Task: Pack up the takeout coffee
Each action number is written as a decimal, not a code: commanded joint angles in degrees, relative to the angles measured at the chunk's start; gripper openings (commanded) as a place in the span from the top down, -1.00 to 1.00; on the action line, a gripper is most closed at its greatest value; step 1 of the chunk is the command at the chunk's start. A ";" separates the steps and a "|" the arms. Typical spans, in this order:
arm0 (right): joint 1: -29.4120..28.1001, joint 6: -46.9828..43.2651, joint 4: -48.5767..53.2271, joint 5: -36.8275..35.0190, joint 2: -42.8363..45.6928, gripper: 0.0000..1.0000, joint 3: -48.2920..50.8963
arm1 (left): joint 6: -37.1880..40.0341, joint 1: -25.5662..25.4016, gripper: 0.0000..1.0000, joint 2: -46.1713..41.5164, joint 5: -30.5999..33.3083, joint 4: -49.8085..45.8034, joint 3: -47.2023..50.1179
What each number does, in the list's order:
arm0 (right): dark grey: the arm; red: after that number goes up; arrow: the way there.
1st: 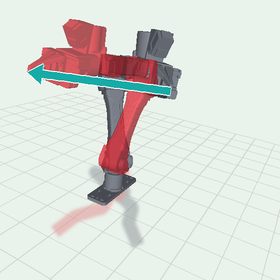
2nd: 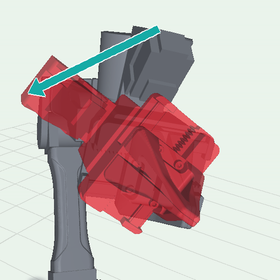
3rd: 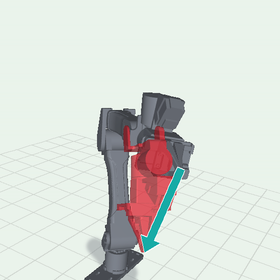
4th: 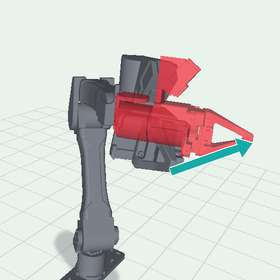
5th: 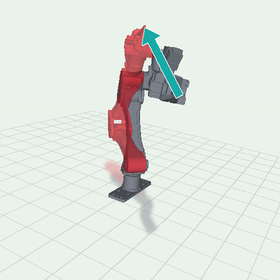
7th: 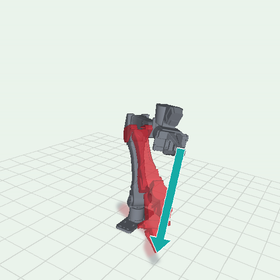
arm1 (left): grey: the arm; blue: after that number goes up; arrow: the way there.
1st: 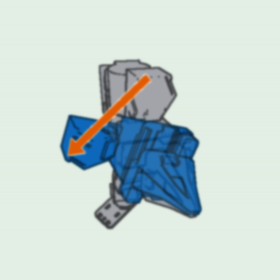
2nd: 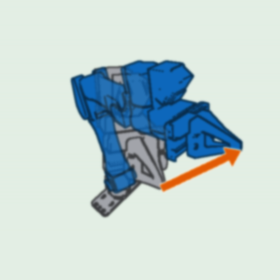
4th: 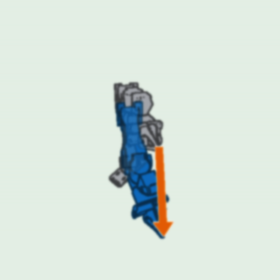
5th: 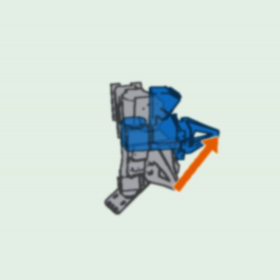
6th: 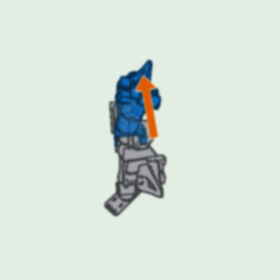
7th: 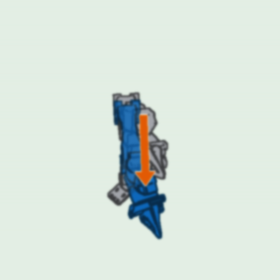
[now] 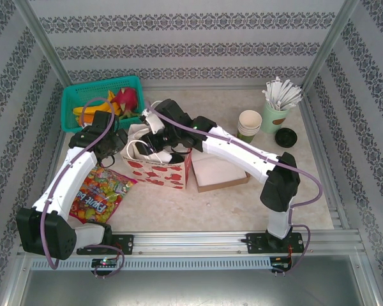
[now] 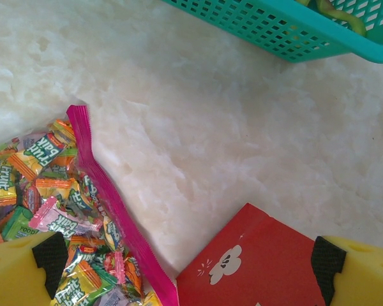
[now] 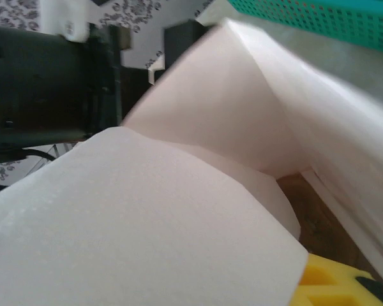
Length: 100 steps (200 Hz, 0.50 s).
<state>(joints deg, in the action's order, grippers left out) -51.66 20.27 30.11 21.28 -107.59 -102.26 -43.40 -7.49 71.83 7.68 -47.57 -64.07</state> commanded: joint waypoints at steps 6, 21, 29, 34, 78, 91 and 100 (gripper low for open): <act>-0.46 3.38 2.39 -3.93 -0.18 -0.01 2.04 | -0.93 0.21 -0.99 0.29 0.67 -2.23 -0.61; -0.64 1.53 3.43 -4.14 0.30 -0.14 2.79 | -0.98 0.28 -0.99 0.34 0.94 -2.09 -0.68; -0.64 0.74 2.76 -4.14 1.71 -0.24 3.23 | -0.95 0.28 -0.99 0.38 0.89 -1.92 -0.66; -0.64 0.08 2.13 -4.18 2.69 -0.28 3.44 | -0.87 0.22 -0.99 0.48 0.70 -1.83 -0.81; -0.20 -4.41 0.65 -4.63 7.04 -0.41 1.80 | -1.02 0.20 -0.99 1.07 -0.26 -1.60 -1.23; -0.24 -3.70 -0.42 -6.58 6.81 -0.42 2.21 | -1.05 0.24 -0.99 0.91 -0.21 -1.68 -0.99; -0.36 -2.36 -1.38 -9.05 6.43 -0.40 2.66 | -1.08 0.26 -0.99 0.80 -0.11 -1.69 -0.88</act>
<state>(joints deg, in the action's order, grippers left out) -51.64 17.82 31.18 17.19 -102.04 -99.24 -43.62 -7.49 72.55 7.49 -47.59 -64.10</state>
